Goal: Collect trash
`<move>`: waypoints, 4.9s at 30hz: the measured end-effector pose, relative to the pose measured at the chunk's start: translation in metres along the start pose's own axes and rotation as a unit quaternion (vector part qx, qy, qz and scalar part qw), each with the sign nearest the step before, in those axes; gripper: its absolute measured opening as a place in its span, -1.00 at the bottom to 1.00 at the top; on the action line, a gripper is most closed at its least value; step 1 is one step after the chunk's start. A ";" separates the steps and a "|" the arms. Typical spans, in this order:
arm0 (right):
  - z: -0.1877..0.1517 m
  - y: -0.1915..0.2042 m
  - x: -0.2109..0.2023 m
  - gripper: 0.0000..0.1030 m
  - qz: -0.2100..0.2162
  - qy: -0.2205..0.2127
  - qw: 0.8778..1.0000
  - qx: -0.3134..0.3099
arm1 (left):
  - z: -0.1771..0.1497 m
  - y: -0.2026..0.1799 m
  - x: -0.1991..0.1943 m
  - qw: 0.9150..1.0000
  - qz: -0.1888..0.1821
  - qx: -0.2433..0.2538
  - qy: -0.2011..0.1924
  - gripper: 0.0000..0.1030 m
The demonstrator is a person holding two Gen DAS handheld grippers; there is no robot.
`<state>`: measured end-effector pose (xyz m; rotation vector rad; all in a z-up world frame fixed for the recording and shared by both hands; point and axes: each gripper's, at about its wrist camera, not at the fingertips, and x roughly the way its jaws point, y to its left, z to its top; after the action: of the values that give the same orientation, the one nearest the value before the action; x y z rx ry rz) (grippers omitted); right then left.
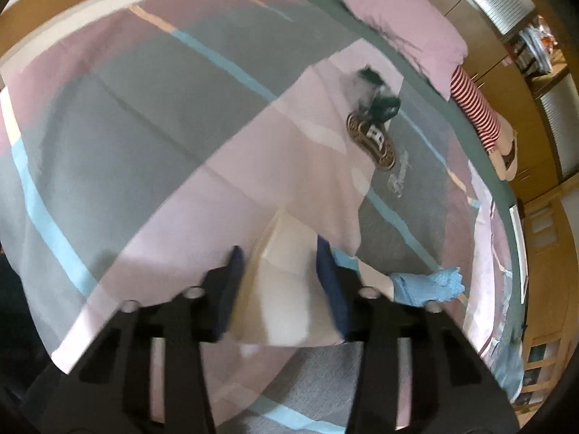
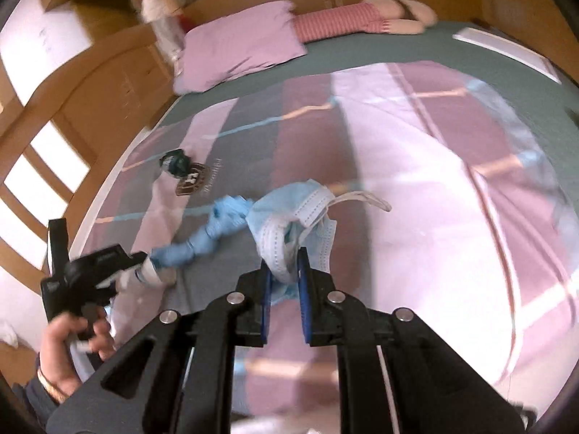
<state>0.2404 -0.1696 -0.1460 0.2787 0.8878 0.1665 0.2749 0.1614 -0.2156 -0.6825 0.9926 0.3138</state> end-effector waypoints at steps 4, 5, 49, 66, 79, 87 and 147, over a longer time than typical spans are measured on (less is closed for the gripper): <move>-0.019 -0.004 -0.028 -0.72 -0.005 -0.021 1.000 0.011 | -0.001 -0.003 -0.014 0.999 -0.016 0.020 -0.028 -0.64; -0.021 -0.001 -0.033 -0.72 -0.007 -0.023 1.000 0.006 | -0.001 -0.002 -0.018 0.999 -0.020 0.021 -0.034 -0.79; -0.114 -0.014 -0.150 0.06 0.033 0.080 0.991 -0.102 | -0.185 -0.079 -0.261 0.898 -0.263 0.323 -0.139 -0.92; -0.081 -0.087 -0.208 0.40 0.010 -0.061 0.995 0.075 | -0.270 -0.114 -0.191 0.858 -0.216 0.467 0.008 0.22; -0.079 -0.062 -0.160 0.40 -0.004 -0.014 0.999 0.037 | -0.099 -0.113 -0.088 0.931 -0.048 0.358 -0.047 0.51; -0.076 -0.062 -0.111 0.40 -0.020 0.037 0.998 0.040 | -0.054 -0.151 0.011 0.921 -0.023 0.388 0.004 0.65; 0.099 0.228 0.227 -0.32 0.016 0.081 0.977 -0.196 | 0.032 0.029 -0.069 0.986 0.022 -0.030 -0.162 -0.39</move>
<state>0.4528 0.0888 -0.1848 -0.0909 0.9912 0.3943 0.2442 0.2081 -0.1562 -0.6396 0.6906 0.4796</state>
